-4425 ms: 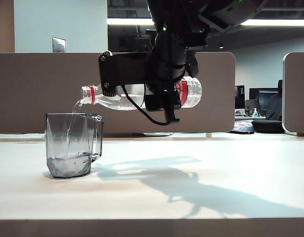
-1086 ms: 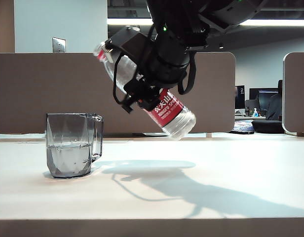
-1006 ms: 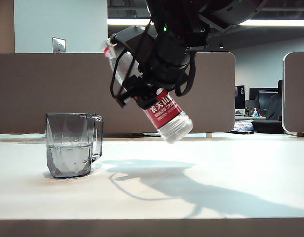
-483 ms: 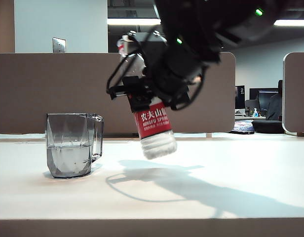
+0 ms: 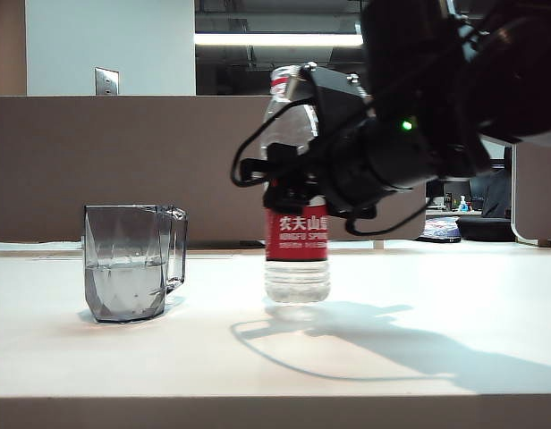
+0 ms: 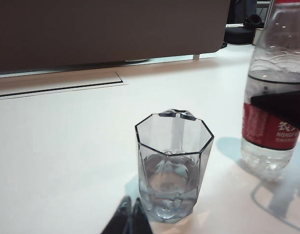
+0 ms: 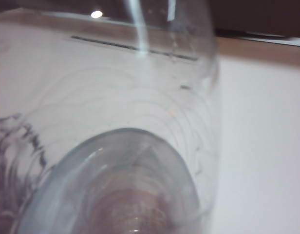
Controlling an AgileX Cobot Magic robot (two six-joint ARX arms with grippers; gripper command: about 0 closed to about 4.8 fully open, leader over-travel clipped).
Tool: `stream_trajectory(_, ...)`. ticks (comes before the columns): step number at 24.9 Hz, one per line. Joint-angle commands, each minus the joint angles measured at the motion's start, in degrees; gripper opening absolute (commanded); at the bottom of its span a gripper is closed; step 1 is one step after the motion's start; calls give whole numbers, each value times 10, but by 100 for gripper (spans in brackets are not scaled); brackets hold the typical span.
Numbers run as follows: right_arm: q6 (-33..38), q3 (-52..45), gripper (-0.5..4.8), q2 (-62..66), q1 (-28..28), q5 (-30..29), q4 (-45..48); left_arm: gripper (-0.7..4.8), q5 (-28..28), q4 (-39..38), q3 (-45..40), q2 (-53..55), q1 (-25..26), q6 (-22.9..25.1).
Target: Pick up the mineral water bottle on the table and pour water into the mug until it's half full.
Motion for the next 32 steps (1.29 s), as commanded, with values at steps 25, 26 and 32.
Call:
stream_trajectory(25, -11, -22, 349, 26, -31, -79, 88, -5, 1, 7, 2, 0, 0, 0)
stream_trajectory(26, -11, -22, 393, 26, -31, -87, 90, -5, 1, 7, 2, 0, 0, 0)
stream_trajectory(32, -11, -23, 442, 26, -26, -89, 91, -5, 1, 7, 2, 0, 0, 0)
